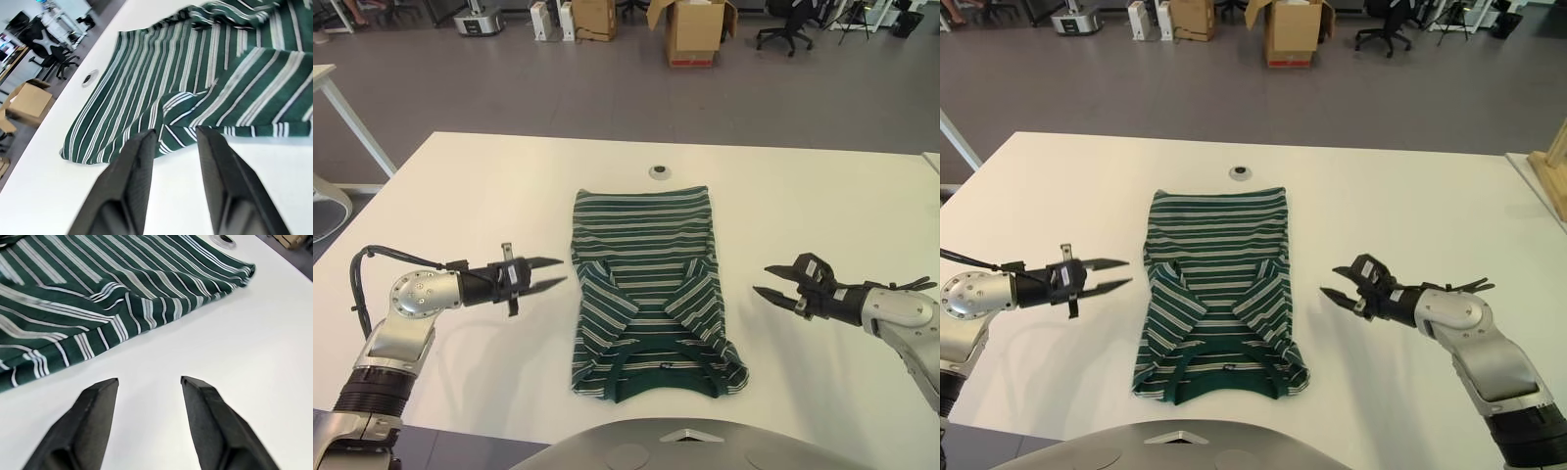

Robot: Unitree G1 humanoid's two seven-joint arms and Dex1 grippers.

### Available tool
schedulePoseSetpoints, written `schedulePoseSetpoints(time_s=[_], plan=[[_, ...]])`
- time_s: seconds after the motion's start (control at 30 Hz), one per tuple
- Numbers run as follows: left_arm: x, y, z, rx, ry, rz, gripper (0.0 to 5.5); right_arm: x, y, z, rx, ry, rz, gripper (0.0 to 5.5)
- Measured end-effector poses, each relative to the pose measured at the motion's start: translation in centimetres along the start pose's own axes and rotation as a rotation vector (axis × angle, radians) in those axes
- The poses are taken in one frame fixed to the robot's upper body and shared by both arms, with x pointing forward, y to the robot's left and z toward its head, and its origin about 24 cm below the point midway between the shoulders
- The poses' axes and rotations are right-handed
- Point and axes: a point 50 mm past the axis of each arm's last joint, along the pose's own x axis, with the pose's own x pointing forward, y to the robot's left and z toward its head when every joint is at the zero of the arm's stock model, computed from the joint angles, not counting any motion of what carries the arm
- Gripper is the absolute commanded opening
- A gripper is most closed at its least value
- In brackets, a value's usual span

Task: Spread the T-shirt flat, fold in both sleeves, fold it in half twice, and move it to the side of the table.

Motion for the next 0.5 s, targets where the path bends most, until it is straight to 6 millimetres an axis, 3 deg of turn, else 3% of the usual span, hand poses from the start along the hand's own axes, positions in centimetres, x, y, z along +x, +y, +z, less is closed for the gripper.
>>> schedulePoseSetpoints(time_s=[0.13, 0.23, 0.4, 0.5], plan=[[0.0, -2.9, -1.0, 0.264, -0.004, -0.212, 2.02, 0.5, 2.0, -0.2, -0.421, -0.064, 0.128, 2.99], [0.9, -4.3, -0.6, 0.467, -0.097, -0.314, 2.02, 1.1, 3.9, -0.9, -0.703, -0.168, 0.263, 2.99], [3.9, -4.9, 0.1, 0.555, -0.235, -0.305, 2.02, 1.5, 4.4, -1.1, -0.956, -0.306, 0.379, 2.99], [5.2, -5.3, 0.4, 0.548, -0.285, -0.292, 1.75, 2.2, 4.6, -0.7, -0.994, -0.36, 0.385, 3.03]])
